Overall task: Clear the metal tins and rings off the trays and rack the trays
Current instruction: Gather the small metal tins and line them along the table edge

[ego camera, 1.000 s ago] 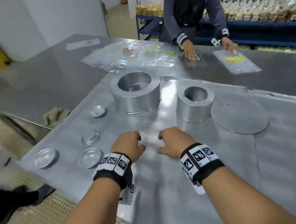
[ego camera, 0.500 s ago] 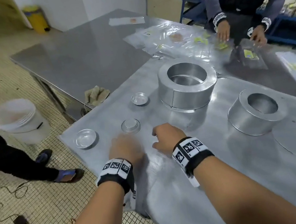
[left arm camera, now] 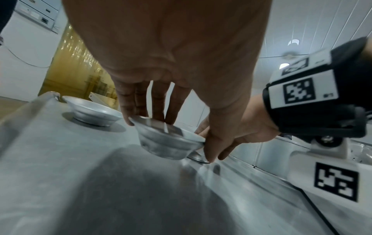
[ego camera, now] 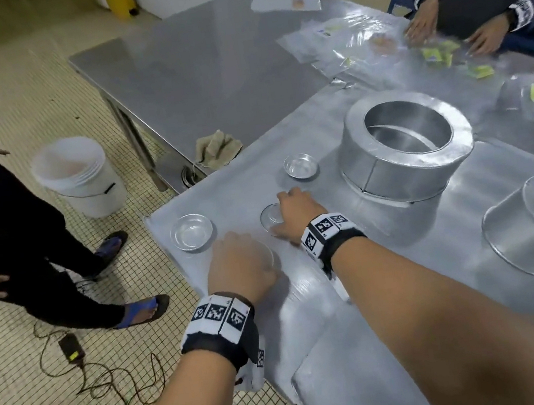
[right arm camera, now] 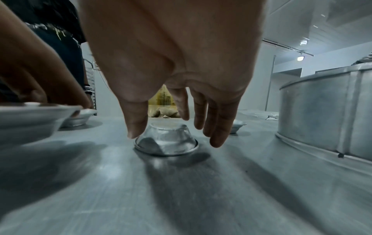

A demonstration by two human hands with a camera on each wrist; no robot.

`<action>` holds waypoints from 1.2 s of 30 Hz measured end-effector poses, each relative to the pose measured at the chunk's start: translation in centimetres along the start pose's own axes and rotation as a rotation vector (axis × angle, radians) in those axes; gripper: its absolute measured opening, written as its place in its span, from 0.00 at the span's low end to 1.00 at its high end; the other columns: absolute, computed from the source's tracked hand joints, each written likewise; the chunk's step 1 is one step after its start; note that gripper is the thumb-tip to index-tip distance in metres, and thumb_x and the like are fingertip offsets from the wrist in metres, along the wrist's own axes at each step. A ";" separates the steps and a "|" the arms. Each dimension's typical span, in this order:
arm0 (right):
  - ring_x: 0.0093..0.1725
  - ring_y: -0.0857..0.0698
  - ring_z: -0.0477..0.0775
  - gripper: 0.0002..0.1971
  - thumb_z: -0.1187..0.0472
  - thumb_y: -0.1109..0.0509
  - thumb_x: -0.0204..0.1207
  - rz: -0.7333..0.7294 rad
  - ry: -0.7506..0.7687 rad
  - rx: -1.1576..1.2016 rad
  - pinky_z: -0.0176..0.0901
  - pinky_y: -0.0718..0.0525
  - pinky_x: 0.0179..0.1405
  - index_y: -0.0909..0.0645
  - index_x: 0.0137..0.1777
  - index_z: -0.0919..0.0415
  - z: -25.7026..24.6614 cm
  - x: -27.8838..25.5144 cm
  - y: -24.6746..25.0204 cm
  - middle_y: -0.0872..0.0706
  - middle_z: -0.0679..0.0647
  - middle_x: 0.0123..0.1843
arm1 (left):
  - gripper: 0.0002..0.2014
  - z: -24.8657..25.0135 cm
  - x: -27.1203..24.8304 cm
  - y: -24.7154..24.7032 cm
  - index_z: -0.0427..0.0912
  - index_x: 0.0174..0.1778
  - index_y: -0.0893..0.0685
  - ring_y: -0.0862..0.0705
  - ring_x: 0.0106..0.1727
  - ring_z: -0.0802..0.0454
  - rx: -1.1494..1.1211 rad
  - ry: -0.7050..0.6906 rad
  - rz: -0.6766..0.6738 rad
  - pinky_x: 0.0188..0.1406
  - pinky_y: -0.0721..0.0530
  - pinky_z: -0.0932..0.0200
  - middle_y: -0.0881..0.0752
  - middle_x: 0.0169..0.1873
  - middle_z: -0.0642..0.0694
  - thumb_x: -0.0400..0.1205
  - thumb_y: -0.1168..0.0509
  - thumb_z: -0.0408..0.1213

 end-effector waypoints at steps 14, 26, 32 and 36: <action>0.58 0.19 0.61 0.33 0.49 0.14 0.54 0.133 0.033 0.166 0.57 0.15 0.55 0.25 0.56 0.59 0.8 -3.4 1.3 0.20 0.56 0.56 | 0.39 0.5 -2.3 1.1 0.40 0.77 0.27 0.31 0.70 0.39 0.009 0.019 -0.004 0.70 0.26 0.49 0.25 0.68 0.42 0.73 0.27 0.54; 0.55 0.18 0.60 0.32 0.49 0.20 0.60 0.297 0.024 0.302 0.49 0.17 0.58 0.27 0.65 0.49 8.4 -17.4 3.2 0.25 0.54 0.60 | 0.37 8.4 -9.3 0.0 0.40 0.73 0.24 0.30 0.69 0.39 -0.036 -0.066 -0.008 0.70 0.25 0.52 0.27 0.66 0.43 0.70 0.25 0.51; 0.46 0.18 0.59 0.28 0.49 0.20 0.57 0.293 -0.113 0.252 0.52 0.16 0.50 0.30 0.54 0.50 15.5 -27.2 3.9 0.29 0.51 0.55 | 0.35 15.7 -13.9 -3.1 0.42 0.72 0.23 0.30 0.69 0.40 -0.010 -0.167 -0.058 0.67 0.23 0.52 0.27 0.67 0.43 0.70 0.25 0.51; 0.41 0.22 0.58 0.27 0.47 0.21 0.59 0.294 -0.218 0.200 0.49 0.19 0.46 0.31 0.51 0.54 20.4 -33.9 3.7 0.31 0.50 0.52 | 0.36 21.2 -17.3 -5.7 0.42 0.72 0.23 0.30 0.68 0.41 0.010 -0.264 -0.096 0.65 0.22 0.51 0.27 0.66 0.44 0.70 0.25 0.53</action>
Point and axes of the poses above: each hand's wrist, its own x-axis towards the middle knuckle, its own y-axis out of the back of the hand, z = x × y, the point moved 9 cm from there along x, towards the middle knuckle
